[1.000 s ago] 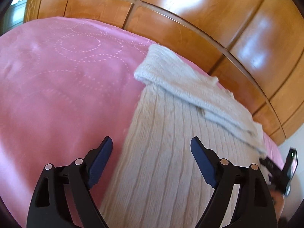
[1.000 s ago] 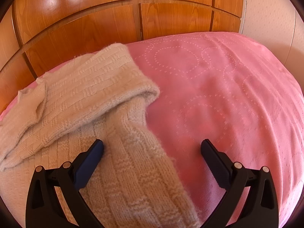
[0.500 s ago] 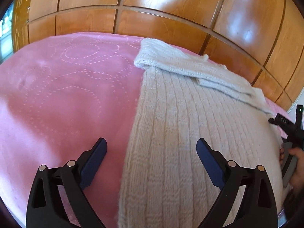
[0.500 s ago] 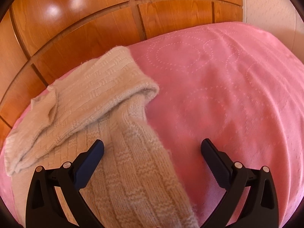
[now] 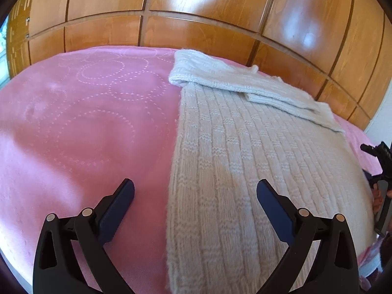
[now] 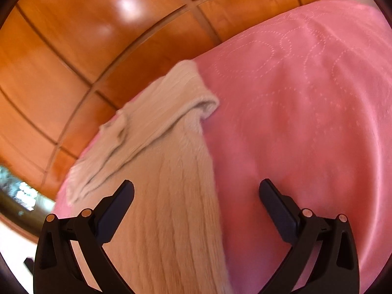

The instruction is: Fold small clothes

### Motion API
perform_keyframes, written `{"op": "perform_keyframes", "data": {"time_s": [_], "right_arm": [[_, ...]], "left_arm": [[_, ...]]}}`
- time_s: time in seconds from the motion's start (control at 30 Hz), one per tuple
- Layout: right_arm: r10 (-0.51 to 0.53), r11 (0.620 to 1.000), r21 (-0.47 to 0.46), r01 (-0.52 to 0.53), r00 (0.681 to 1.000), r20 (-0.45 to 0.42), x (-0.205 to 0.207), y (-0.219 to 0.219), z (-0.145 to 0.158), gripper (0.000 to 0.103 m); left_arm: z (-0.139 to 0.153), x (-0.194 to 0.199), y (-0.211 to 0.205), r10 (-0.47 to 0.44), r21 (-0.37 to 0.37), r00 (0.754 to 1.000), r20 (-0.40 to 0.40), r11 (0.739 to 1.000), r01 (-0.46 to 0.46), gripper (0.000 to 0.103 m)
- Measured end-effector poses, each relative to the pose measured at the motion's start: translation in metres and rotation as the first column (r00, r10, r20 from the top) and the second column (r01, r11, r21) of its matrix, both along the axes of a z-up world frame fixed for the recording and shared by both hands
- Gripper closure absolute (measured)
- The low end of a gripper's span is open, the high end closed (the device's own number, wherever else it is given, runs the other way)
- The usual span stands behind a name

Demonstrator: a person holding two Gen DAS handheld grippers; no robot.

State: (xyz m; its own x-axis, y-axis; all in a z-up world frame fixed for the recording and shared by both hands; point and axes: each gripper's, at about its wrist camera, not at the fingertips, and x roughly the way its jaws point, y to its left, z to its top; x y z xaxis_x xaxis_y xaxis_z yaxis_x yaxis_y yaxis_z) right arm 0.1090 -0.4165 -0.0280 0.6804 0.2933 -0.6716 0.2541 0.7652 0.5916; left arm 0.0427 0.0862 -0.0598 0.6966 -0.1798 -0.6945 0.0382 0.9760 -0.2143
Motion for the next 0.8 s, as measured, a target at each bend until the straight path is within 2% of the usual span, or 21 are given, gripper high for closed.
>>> {"op": "perform_keyframes", "data": {"time_s": [0.07,0.1,0.13,0.2,0.27,0.33,0.53,0.67,0.73,0.8], "right_arm": [[0.021,0.998,0.065,-0.023,0.999,0.029,-0.017,-0.003,0.003,0.002],[0.035,0.996,0.085,-0.038,0.999,0.038,-0.022,-0.004,0.003,0.003],[0.049,0.993,0.103,-0.054,0.998,0.044,-0.027,-0.005,0.003,0.004],[0.085,0.989,0.119,-0.091,0.995,0.048,-0.042,-0.006,0.004,0.02],[0.12,0.982,0.142,-0.125,0.992,0.046,-0.055,-0.005,0.003,0.029],[0.146,0.973,0.172,-0.153,0.988,0.055,-0.067,-0.005,0.003,0.035],[0.221,0.943,0.236,-0.233,0.972,0.076,-0.103,0.008,0.0,0.051],[0.248,0.93,0.258,-0.26,0.965,0.081,-0.114,0.019,-0.006,0.06],[0.274,0.911,0.296,-0.287,0.958,0.084,-0.117,0.028,-0.011,0.067],[0.3,0.909,0.28,-0.309,0.951,0.075,-0.115,0.036,-0.017,0.081]], "left_arm": [[0.0,-0.004,0.003,-0.023,-0.033,1.0,-0.001,0.999,0.023,0.007],[0.0,-0.005,0.005,-0.032,-0.043,0.999,-0.003,0.999,0.032,0.012],[0.0,-0.007,0.006,-0.038,-0.047,0.999,-0.003,0.998,0.038,0.022],[-0.001,-0.01,0.009,-0.073,-0.079,0.997,-0.009,0.994,0.072,0.035],[-0.001,-0.014,0.012,-0.106,-0.121,0.994,-0.005,0.987,0.104,0.04],[-0.002,-0.017,0.013,-0.133,-0.156,0.991,-0.005,0.979,0.131,0.051],[-0.006,-0.027,0.02,-0.225,-0.326,0.974,-0.004,0.921,0.211,0.053],[-0.011,-0.032,0.011,-0.334,-0.409,0.942,-0.022,0.863,0.297,0.053],[-0.011,-0.035,0.001,-0.38,-0.409,0.924,-0.026,0.848,0.337,0.053],[-0.009,-0.037,-0.009,-0.397,-0.378,0.917,-0.027,0.854,0.359,0.053]]}}
